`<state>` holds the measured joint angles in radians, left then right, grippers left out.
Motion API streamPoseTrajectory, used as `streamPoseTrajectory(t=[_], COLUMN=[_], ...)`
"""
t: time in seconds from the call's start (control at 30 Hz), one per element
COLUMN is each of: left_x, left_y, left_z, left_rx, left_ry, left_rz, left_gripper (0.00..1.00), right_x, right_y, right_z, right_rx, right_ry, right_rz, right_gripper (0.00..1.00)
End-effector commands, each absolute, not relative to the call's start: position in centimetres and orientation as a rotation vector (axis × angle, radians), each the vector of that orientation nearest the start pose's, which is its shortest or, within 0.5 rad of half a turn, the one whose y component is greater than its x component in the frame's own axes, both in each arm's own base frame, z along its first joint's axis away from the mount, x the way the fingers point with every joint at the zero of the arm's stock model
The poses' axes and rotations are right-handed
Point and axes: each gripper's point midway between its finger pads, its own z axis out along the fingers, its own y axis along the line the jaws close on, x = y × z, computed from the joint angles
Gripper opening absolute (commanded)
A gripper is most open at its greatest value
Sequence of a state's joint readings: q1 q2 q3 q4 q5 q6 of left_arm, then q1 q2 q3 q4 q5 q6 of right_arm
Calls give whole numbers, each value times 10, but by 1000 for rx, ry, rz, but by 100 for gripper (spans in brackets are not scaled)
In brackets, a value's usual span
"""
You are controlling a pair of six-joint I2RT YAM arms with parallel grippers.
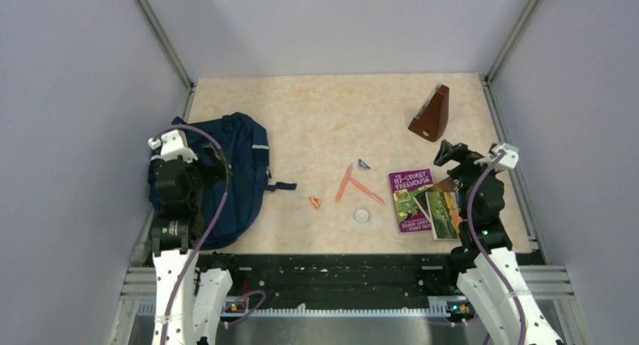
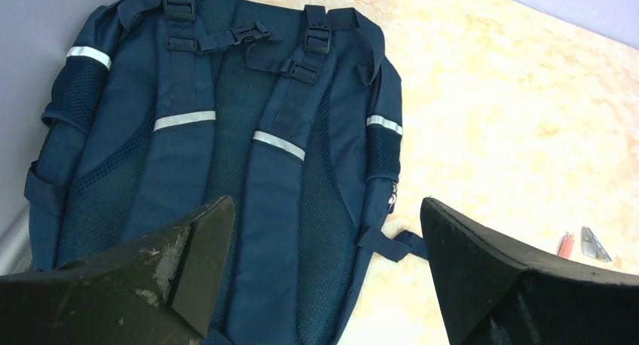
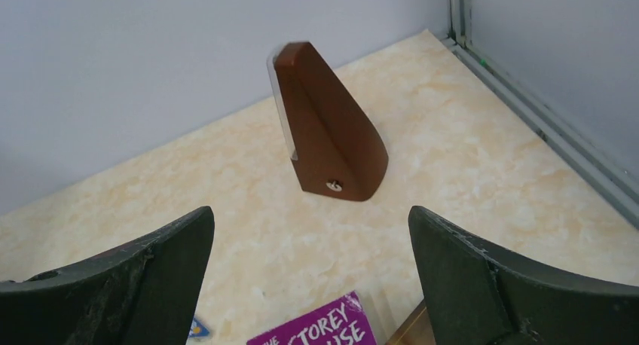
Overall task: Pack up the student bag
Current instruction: Pick up the student bag at the center of the board.
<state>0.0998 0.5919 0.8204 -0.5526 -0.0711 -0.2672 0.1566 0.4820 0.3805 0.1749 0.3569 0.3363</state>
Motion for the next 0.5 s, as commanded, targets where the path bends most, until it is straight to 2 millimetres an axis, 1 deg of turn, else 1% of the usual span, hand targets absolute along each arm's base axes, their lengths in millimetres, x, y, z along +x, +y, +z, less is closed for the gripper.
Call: streamPoseTrajectory(t=[0.0, 0.13, 0.27, 0.47], left_x=[253, 256, 263, 272], left_y=[29, 28, 24, 18], left_z=[269, 264, 252, 221], left_rx=[-402, -390, -378, -350], left_ry=[1798, 1810, 1870, 1992], left_rz=[-49, -52, -72, -85], left_gripper=[98, 98, 98, 96], right_x=[290, 290, 288, 288], right_y=[6, 8, 9, 16], right_z=[252, 250, 252, 252], right_rx=[394, 381, 377, 355], right_ry=[1491, 1492, 1485, 1489], right_rz=[159, 166, 177, 216], right_gripper=[99, 99, 99, 99])
